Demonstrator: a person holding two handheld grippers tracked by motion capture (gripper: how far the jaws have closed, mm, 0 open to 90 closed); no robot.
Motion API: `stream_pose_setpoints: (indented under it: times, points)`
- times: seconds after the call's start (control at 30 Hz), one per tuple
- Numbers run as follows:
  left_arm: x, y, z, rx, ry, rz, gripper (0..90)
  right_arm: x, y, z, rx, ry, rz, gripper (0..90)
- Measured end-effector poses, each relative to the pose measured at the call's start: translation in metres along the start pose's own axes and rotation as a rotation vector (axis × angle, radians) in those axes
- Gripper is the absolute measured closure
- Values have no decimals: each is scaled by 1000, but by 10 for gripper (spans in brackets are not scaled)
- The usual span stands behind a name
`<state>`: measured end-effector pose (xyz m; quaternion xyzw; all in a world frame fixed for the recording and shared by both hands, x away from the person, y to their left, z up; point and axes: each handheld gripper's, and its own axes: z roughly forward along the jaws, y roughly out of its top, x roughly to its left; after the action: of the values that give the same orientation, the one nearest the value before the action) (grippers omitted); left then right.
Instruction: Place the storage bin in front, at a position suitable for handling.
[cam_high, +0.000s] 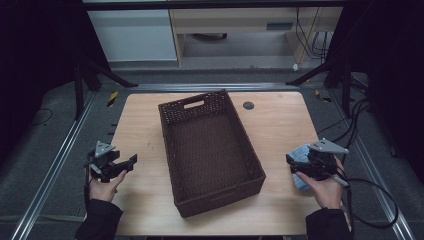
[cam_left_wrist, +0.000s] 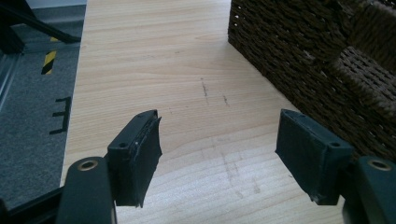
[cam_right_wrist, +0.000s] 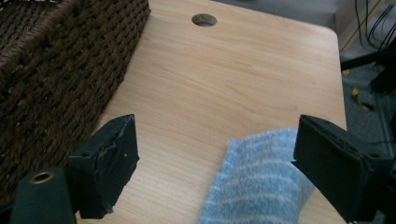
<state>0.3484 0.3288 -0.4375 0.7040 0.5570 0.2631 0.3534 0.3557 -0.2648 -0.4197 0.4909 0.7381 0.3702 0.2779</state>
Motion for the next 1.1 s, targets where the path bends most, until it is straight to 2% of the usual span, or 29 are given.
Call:
stream_pose_setpoints:
  times: [0.1,0.2,0.4,0.5,0.6,0.67,0.8,0.9,1.0,1.03,1.07,1.1]
  points:
    - [-2,-2,1,11,11,16,302,-8,-8,1,28,-22,34,163]
    - [0,-6,0,13,10,7,308,-15,-18,3,58,-38,53,190]
    - [3,-7,2,8,13,19,321,-22,-35,13,132,-80,46,220]
    - [3,-7,1,-2,18,21,327,-25,-42,16,160,-80,46,250]
    - [4,-7,0,-9,20,17,330,-27,-48,22,189,-68,45,340]
    - [4,-7,1,-7,24,18,330,-28,-51,26,209,-40,40,453]
    - [4,-8,2,0,20,16,331,-28,-51,30,229,-23,38,630]
    - [4,-8,2,5,19,14,337,-26,-46,31,222,-11,36,673]
    - [4,-8,2,5,16,12,342,-26,-30,35,155,-7,26,674]
    - [4,-8,2,5,16,12,345,-26,-30,35,155,-7,26,674]
    - [4,-8,3,9,10,15,349,-29,-17,43,99,5,50,672]
    - [4,-8,3,9,10,15,351,-29,-17,43,99,5,50,672]
